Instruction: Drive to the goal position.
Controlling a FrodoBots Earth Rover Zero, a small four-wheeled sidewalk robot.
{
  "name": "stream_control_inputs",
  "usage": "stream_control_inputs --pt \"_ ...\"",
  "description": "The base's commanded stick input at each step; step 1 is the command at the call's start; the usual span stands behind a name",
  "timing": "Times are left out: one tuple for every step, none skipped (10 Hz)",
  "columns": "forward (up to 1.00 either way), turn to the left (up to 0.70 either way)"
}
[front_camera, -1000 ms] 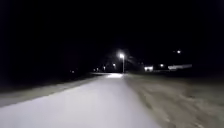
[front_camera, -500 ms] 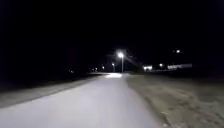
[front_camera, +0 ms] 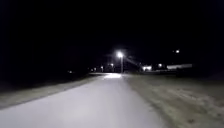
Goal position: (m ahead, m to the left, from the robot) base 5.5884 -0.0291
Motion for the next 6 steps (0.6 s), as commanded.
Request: stream_control_inputs --pt "1.00 0.00" --pt "1.00 0.00" --pt "1.00 0.00" --pt "1.00 0.00" --pt "1.00 0.00" --pt "1.00 0.00"
